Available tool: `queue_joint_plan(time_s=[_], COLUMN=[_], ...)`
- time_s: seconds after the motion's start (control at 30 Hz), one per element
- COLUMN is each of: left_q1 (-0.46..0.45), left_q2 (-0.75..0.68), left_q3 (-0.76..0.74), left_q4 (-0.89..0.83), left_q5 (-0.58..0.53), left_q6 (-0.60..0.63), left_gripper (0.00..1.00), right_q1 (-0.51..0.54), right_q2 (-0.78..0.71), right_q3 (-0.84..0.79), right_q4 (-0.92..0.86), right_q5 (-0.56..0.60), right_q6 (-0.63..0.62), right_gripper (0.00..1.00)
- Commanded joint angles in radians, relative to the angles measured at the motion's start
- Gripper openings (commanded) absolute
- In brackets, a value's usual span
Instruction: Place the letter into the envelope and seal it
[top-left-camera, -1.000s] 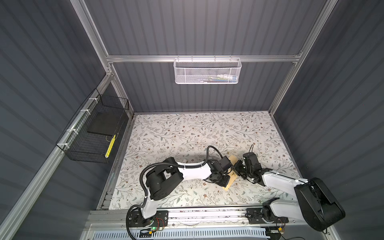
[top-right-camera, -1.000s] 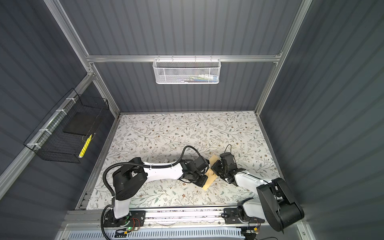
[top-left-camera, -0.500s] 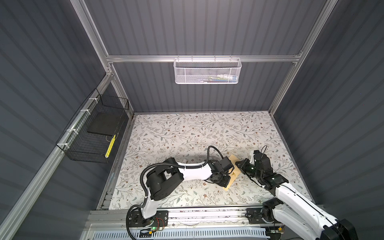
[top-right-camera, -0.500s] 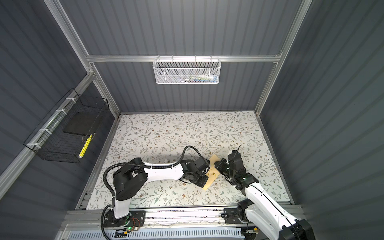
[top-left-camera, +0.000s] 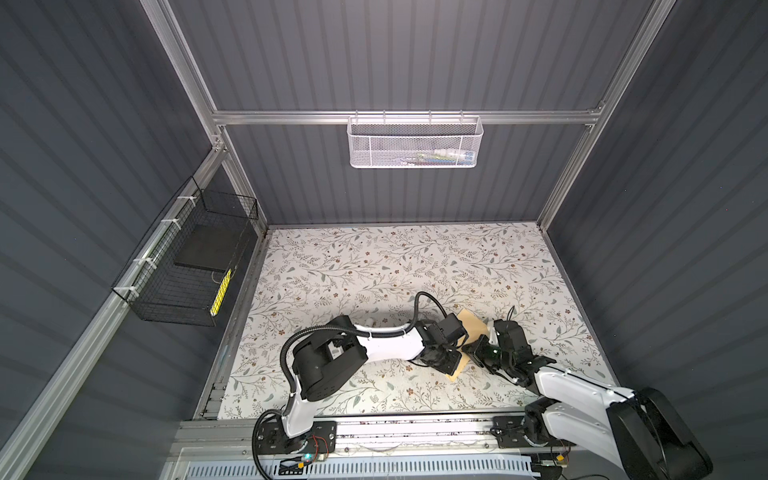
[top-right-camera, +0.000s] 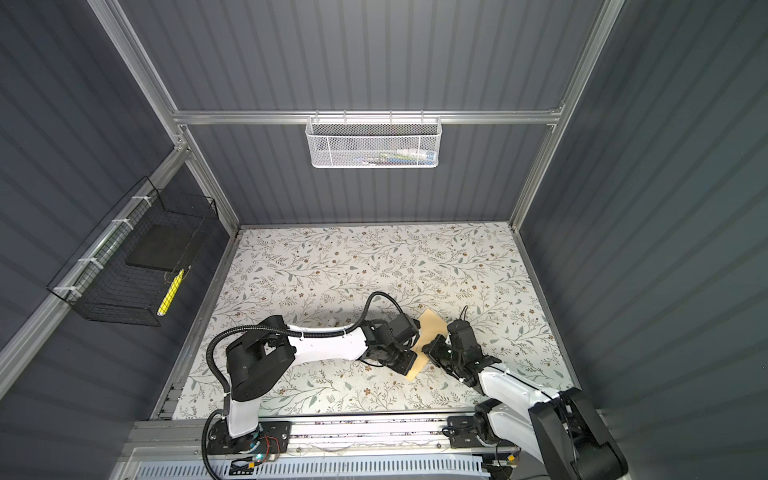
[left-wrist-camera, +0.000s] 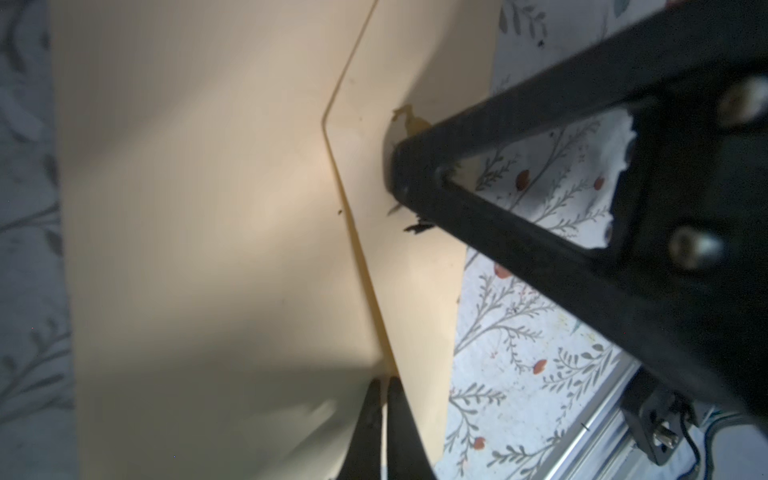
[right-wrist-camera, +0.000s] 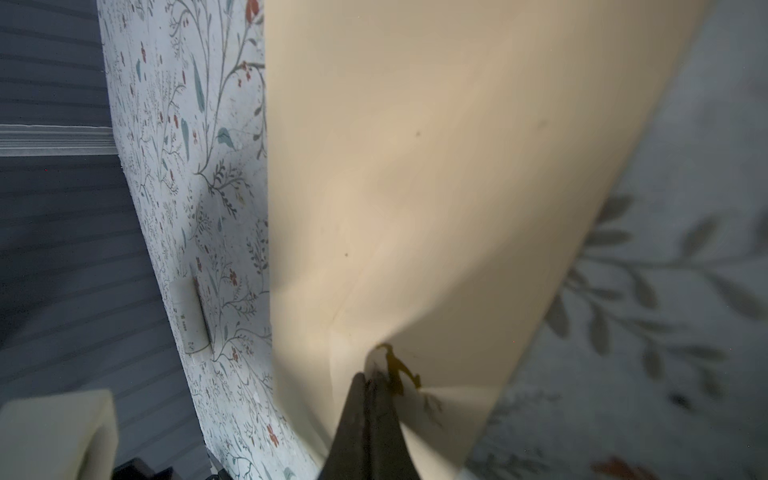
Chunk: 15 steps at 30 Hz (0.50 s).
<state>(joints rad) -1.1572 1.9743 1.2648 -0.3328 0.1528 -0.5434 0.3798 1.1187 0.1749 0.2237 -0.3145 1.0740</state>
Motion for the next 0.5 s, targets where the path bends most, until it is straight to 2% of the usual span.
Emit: queue_joint_plan(time_s=[0.0, 0.13, 0.27, 0.37, 0.47], left_q1=[-0.007, -0.005, -0.005, -0.005, -0.007], left_q2=[0.042, -0.009, -0.089, -0.129, -0.143], left_q3=[-0.031, -0.015, 0.01, 0.024, 0.016], left_q4=[-0.046, -0.089, -0.105, -0.087, -0.027], left_q5=[-0.017, -0.104, -0.142, -0.109, -0.009], left_q6=[0.016, 0.026, 0.015, -0.002, -0.02], left_gripper=[0.08, 0.09, 0.12, 0.13, 0.13], right_q1=[0.025, 0.037, 0.042, 0.042, 0.042], right_q2=[0.051, 0.049, 0.008, -0.027, -0.034], right_q3=[-0.007, -0.024, -0.031, -0.026, -0.02], right_q4=[0.058, -0.029, -0.095, -0.124, -0.136], right_q5=[0.012, 0.077, 0.113, 0.123, 0.123], right_q6=[0.02, 0.045, 0.049, 0.046, 0.042], right_gripper=[0.0, 0.0, 0.0, 0.0, 0.0])
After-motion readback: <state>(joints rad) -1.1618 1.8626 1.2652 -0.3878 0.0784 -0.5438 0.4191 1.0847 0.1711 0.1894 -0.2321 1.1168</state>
